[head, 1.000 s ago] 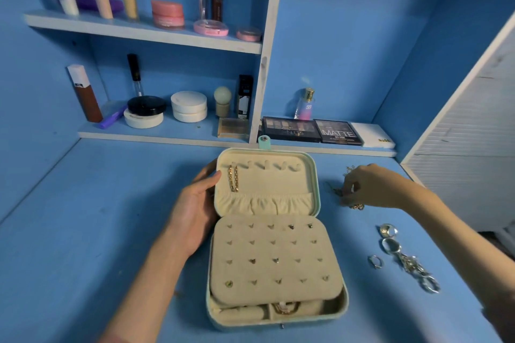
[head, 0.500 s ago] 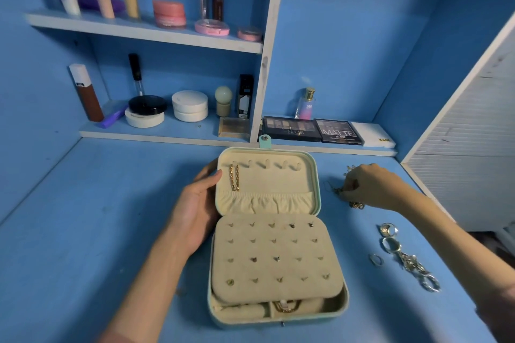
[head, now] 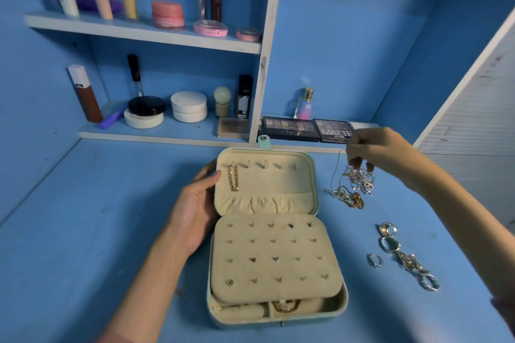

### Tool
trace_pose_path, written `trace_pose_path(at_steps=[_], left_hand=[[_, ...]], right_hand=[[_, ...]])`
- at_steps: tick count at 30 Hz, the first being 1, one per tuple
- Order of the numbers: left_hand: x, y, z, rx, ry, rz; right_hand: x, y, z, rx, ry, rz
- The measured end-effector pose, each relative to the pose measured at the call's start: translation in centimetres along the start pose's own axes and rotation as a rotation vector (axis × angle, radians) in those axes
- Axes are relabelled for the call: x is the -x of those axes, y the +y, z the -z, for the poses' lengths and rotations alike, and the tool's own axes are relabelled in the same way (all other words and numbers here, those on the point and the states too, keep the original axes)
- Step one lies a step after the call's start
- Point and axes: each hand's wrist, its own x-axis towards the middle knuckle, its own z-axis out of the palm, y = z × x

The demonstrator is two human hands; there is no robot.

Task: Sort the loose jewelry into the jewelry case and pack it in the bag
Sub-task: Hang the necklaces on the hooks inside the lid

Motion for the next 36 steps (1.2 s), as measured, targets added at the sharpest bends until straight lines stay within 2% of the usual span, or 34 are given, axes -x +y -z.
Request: trace_pose_path(at_steps=[6, 16, 22, 26, 31, 36], left_hand=[[0.0, 0.0, -0.1, -0.004, -0.021, -0.009], [0.0, 0.0, 0.0, 0.018, 0.002, -0.010], [0.0, 0.1, 0.1, 0.006, 0.036, -0.007], [0.0, 0.0, 0.1, -0.004, 0.031, -0.008], [-0.1, 0.0, 0.3, 0.002, 0.024, -0.001], [-0.1, -0.1, 0.3, 0.001, 0.035, 0.003]], right_hand=[[0.6, -3.7, 0.7, -0.373, 0.009, 0.077], [0.8, -8.6, -1.6, -0.539, -0.157, 0.202], [-0.1, -9.5, -5.5, -0.424, -0.260, 0.200], [-1.3, -9.1, -7.5, -0.264, -0.179, 0.203], [-1.9, -8.8, -9.0, 0.108, -0.038, 0.324], [-1.1, -8.5, -8.9, 0.274, -0.093, 0.328]])
